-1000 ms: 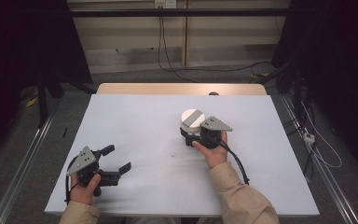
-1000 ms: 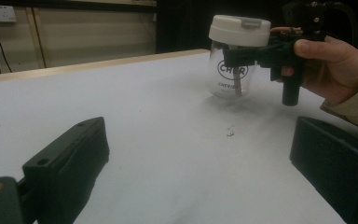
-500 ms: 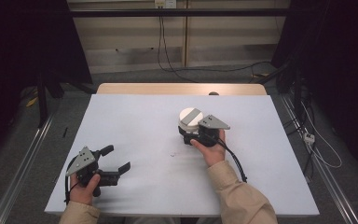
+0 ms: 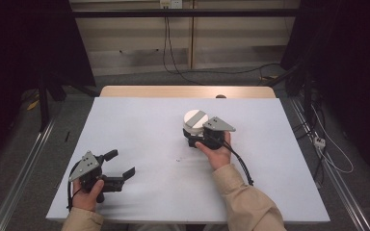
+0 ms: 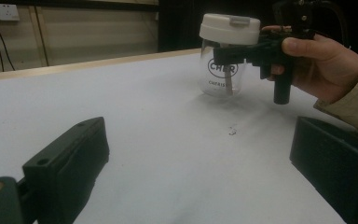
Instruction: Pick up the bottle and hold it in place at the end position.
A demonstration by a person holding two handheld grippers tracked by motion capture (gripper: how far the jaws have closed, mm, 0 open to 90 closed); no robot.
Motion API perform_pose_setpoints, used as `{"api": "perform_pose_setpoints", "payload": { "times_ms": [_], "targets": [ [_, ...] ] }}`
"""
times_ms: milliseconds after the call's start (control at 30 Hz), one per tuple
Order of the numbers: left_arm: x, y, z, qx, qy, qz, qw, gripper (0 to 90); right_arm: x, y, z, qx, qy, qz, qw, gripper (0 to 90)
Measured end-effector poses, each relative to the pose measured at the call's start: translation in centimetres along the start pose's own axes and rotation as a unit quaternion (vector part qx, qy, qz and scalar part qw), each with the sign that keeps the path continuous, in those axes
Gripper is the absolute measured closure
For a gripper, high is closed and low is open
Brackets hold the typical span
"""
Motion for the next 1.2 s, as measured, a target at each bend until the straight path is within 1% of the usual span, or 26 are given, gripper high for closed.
{"api": "perform_pose_setpoints", "payload": {
  "times_ms": [100,167,267,500,767,1200],
  "targets": [
    [0.0,0.0,0.0,-0.001,0.000,0.000,1.0000,4.0,-0.2,0.1,-0.3,0.001,0.002,-0.002,1.0000,18.5],
    [0.0,0.0,0.0,0.000,-0.001,0.001,1.0000,4.0,-0.2,0.1,-0.5,-0.001,0.003,0.002,1.0000,18.5],
    [0.0,0.0,0.1,0.001,0.001,0.002,1.0000,4.0,-0.3,0.1,-0.7,0.000,0.004,-0.002,1.0000,18.5],
    [-0.1,-0.1,0.2,0.001,0.001,0.001,1.0000,4.0,-0.4,-0.2,-1.2,-0.005,0.005,0.001,1.0000,18.5],
    [-0.1,-0.1,0.2,-0.001,0.001,0.001,1.0000,4.0,-0.2,-0.3,-1.3,-0.002,0.003,-0.001,1.0000,18.4],
    [-0.1,-0.1,0.1,-0.002,0.000,0.000,1.0000,4.0,-0.2,-0.5,-1.6,-0.005,0.004,-0.003,1.0000,18.5]
  ]
}}
Point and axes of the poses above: each handheld gripper's, and its own axes: z roughly backward along the jaws, y roughly out of its top, x roughly to its right, the point moved 6 cm from there along -z, roughly forward along the jaws, and after that the axes turned 3 degrees about z, right-handed, at the moved point
